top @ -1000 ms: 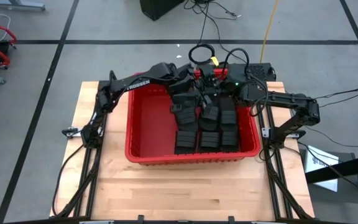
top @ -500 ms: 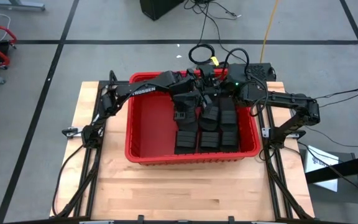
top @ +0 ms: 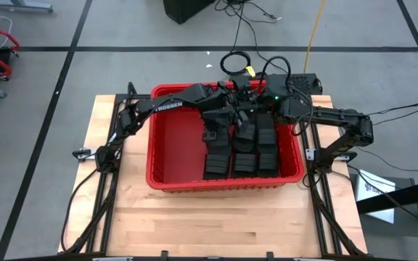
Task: Pick and place slides into bin
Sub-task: Put the black slide into the red bin
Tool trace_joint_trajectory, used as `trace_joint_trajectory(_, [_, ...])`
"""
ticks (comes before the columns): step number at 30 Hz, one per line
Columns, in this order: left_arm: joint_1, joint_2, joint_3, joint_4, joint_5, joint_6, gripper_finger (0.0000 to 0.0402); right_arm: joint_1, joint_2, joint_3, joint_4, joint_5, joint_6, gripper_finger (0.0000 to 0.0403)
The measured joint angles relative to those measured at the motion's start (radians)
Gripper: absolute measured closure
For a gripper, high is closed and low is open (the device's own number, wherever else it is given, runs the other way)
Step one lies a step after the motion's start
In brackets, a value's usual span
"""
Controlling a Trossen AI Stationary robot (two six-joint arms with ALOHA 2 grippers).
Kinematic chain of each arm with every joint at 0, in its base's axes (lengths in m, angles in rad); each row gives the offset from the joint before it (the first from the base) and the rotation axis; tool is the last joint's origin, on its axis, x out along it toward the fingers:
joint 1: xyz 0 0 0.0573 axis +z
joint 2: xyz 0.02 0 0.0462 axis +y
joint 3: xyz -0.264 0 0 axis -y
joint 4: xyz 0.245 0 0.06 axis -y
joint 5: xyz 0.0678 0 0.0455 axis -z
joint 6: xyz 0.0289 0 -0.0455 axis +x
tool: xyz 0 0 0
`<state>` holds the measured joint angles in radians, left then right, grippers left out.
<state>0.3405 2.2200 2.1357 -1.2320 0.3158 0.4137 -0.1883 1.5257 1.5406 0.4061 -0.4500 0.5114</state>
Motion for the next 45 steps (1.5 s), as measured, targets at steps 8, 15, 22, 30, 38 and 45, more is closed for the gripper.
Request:
trace_joint_trajectory(8, [0.019,0.000,0.000,0.000,-0.014,0.016,0.0391,0.000,0.000,0.000,0.000,0.000,0.000,0.0193])
trace_joint_trajectory(15, [0.036,-0.001,0.001,-0.042,-0.015,0.051,0.0394,0.000,0.000,0.000,0.000,0.000,0.000,0.0193])
trace_joint_trajectory(22, [0.036,-0.007,0.002,-0.075,-0.070,0.083,0.0397,0.000,0.000,0.000,0.000,0.000,-0.001,0.0193])
trace_joint_trajectory(30, [0.026,-0.009,0.069,-0.107,-0.148,0.074,0.0399,0.000,0.000,0.000,0.000,0.001,-0.012,0.0193])
trace_joint_trajectory(38, [-0.018,-0.011,0.159,-0.101,-0.284,0.056,0.0400,0.000,0.000,0.000,-0.001,0.003,-0.026,0.0193])
trace_joint_trajectory(45, [-0.041,-0.011,0.161,-0.128,-0.354,0.066,0.0400,0.000,0.000,0.000,-0.001,0.003,-0.026,0.0193])
